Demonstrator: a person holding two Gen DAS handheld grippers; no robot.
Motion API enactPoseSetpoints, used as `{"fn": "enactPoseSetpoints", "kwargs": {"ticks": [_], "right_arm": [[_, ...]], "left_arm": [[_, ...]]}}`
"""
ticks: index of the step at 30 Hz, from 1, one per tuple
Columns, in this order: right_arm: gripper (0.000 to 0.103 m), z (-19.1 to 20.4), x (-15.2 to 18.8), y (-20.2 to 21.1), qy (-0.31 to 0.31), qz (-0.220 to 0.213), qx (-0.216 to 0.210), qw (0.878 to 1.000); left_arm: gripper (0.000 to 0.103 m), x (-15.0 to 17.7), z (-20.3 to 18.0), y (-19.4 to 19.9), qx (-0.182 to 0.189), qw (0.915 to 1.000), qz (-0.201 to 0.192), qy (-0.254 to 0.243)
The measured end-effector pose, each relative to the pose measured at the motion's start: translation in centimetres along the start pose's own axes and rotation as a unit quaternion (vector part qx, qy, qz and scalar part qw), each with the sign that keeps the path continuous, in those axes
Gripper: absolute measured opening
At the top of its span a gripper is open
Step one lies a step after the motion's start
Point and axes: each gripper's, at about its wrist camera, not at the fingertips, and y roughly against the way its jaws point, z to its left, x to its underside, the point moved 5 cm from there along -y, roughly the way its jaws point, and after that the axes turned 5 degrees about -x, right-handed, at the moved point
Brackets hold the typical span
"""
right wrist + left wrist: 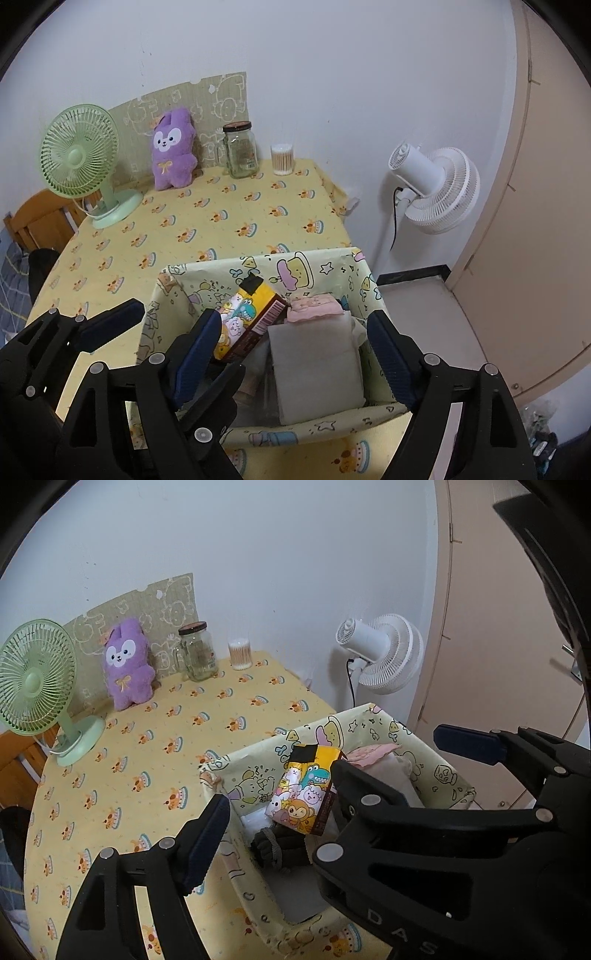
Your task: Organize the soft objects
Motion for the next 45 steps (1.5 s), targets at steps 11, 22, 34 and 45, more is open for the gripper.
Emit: {"fn": "enactPoseSetpoints", "kwargs": {"ticks": [11,22,34,45], "right_arm": [[0.086,4.2,-0.5,2.7,0.017,-0.047,-0.002,0.999],[0.09,10.0,-0.1,4.8,0.034,-0.082,-0.006,0.996],[0.097,16.4,0.6,6.0,0.042,-0.098,-0.042,0.993],[0.1,20.0,1.4,6.8,0.061,-0.105,-0.053,0.991]], "left_arm": [[0.08,0.7,4.1,3.4,-0.036,0.9987,-0.03,0.023],[0.08,2.9,9.2,7.0,-0.079,0.9944,-0.046,0.052],[0.08,5.6,14.7,10.2,-0.136,0.9818,-0.066,0.115],[0.08,7.5,17.2,12.2,-0.159,0.9728,-0.083,0.147]]}}
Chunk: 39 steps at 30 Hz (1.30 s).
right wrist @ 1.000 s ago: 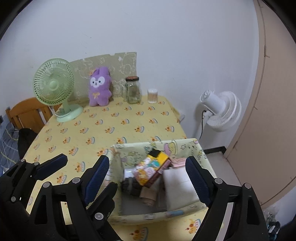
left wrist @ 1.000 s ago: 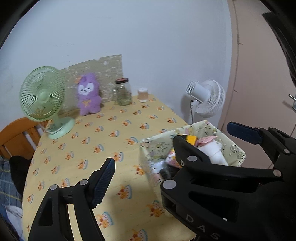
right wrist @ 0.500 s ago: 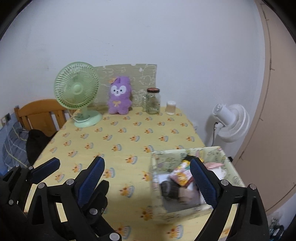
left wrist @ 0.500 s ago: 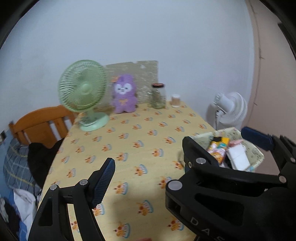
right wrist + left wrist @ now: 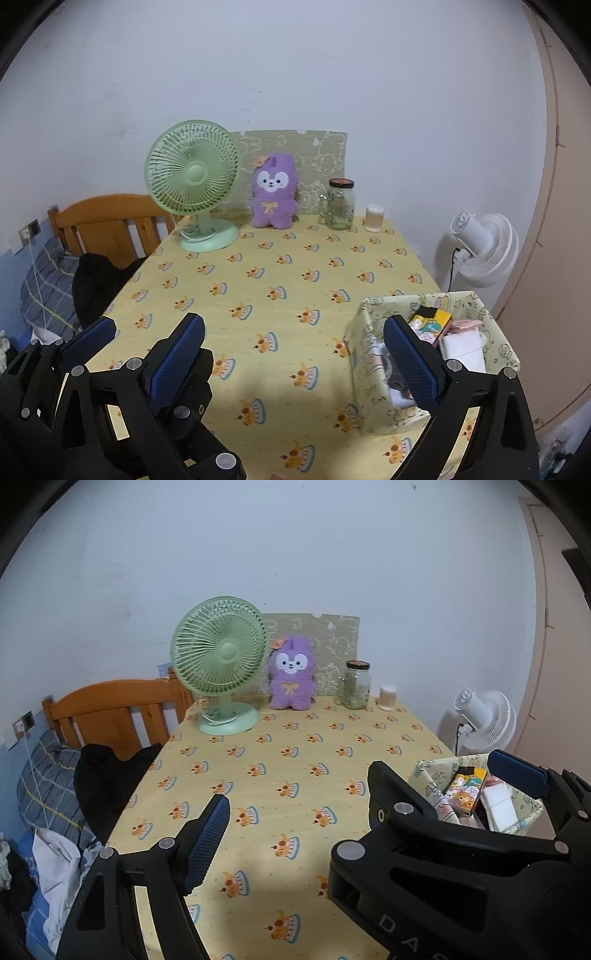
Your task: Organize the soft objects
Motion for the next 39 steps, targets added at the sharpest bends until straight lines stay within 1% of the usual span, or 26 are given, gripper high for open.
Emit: {"fn": "enactPoseSetpoints", "kwargs": {"ticks": [3,8,14,32,39], "right_arm": [[0.103,0.7,0.0,0.3,0.002,-0.005,-0.004,1.0],[0.103,1.5,0.1,1.0,0.005,-0.015,-0.008,1.0],[0.103,2.0,0.1,1.2,0.01,-0.014,-0.011,1.0],[0.103,1.4,-0.1,1.8,0.004,-0.025,-0.01,1.0],[0.103,1.2,-0.3,2.2,0.005,-0.029,-0.014,0.999]], "left_arm": [[0.08,0.1,0.6,0.5,-0.001,1.0,-0.005,0.002],[0.081,0.3,1.3,1.4,-0.003,0.9998,-0.018,0.005],[0.082,0.3,1.5,1.5,-0.002,0.9998,-0.019,0.009],[0.083,-0.3,0.5,2.1,0.0,0.9996,-0.028,0.001],[0.083,-0.5,0.2,2.4,0.007,0.9994,-0.033,-0.001]]}}
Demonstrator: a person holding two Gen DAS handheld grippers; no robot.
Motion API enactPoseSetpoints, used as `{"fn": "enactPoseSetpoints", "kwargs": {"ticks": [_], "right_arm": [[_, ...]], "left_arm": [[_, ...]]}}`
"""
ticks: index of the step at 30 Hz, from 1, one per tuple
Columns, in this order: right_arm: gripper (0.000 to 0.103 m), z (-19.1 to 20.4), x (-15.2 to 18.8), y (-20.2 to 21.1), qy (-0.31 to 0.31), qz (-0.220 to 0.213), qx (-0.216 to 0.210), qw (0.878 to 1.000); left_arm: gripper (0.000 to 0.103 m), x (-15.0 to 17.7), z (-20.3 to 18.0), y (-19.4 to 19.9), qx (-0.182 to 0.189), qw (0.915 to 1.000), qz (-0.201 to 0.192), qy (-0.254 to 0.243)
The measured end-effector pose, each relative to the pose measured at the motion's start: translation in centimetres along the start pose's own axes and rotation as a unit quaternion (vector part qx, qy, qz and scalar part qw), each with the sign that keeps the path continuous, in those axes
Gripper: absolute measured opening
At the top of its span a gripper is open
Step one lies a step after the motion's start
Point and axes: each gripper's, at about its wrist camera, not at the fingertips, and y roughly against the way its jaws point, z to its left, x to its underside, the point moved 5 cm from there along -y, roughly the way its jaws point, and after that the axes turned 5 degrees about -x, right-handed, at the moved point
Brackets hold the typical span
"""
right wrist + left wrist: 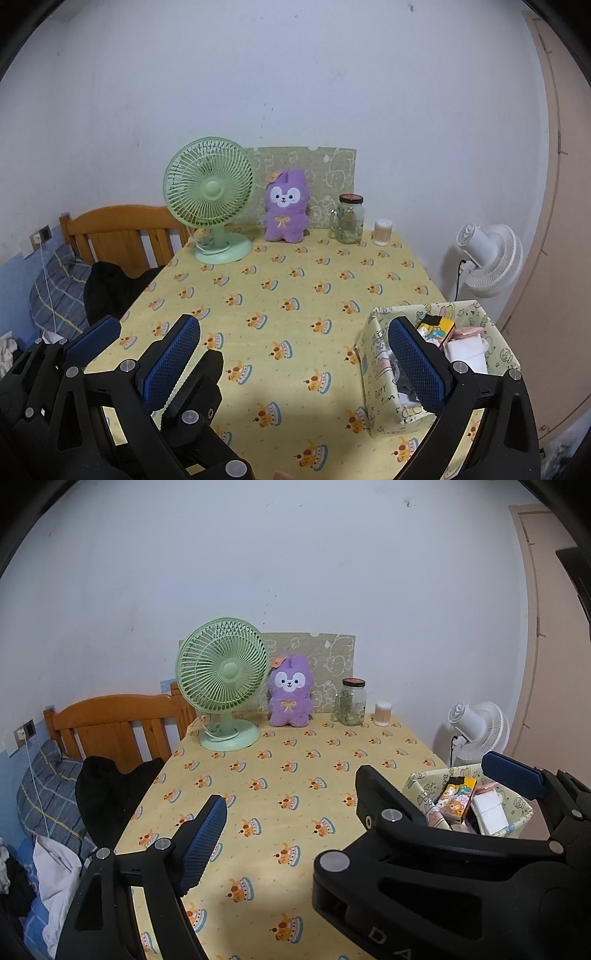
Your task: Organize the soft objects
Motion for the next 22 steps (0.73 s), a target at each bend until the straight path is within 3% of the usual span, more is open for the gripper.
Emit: {"fn": "enactPoseSetpoints", "kwargs": {"ticks": [22], "right_arm": [[0.103,-0.44,-0.1,0.74,-0.006,-0.007,-0.01,1.0]], "left_arm": [[0.083,-0.08,-0.77,0.64,-0.008,0.9999,-0.008,-0.007]]}}
